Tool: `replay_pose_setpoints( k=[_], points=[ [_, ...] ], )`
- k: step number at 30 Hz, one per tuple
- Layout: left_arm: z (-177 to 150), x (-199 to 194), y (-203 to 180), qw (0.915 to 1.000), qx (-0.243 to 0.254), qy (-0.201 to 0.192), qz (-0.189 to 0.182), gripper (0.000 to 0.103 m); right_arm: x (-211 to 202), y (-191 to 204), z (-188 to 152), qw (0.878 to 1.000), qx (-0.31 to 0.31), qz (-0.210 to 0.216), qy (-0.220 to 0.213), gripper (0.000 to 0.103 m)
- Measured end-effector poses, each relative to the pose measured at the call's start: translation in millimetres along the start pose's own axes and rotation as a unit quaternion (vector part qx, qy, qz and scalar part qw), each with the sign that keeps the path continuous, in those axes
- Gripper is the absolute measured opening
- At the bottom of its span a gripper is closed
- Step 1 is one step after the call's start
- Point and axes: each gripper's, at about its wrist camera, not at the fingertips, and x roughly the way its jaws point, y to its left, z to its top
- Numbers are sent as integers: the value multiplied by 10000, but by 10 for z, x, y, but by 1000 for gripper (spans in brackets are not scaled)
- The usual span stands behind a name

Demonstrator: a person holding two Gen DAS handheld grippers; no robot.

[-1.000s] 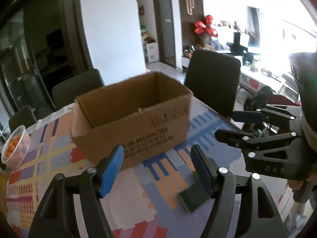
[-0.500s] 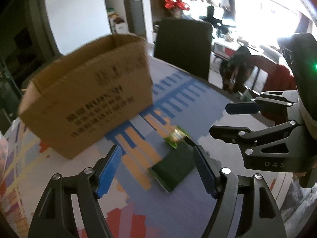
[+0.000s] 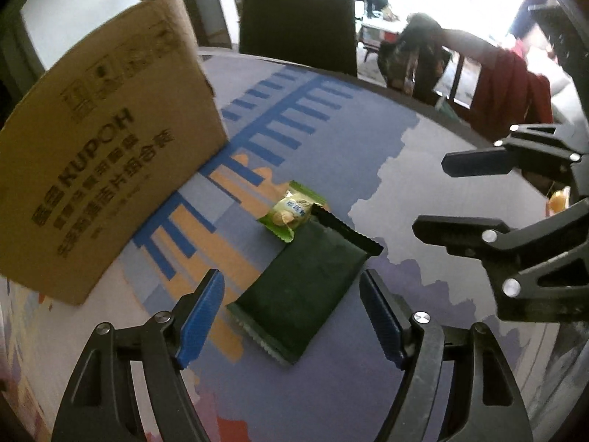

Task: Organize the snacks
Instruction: 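Grasp the dark green pack with the left tool and lift it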

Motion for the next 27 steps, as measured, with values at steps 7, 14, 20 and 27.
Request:
replay_pose_setpoints(
  k=[7, 14, 20, 27],
  points=[
    [67, 143, -34, 9999, 125, 43, 0, 76, 43, -6, -50, 9999, 30, -36, 91, 59],
    [29, 154, -7, 9984, -335, -9, -457, 51, 76, -72, -57, 9997, 156, -20, 166, 59],
    [-55, 92, -21, 9968, -557, -91, -561, 44, 74, -85, -59, 9997, 184, 39, 141, 59],
    [-174, -96, 90, 9905, -1243, -325, -483, 44, 82, -59, -51, 9997, 171, 129, 149, 59]
  ],
)
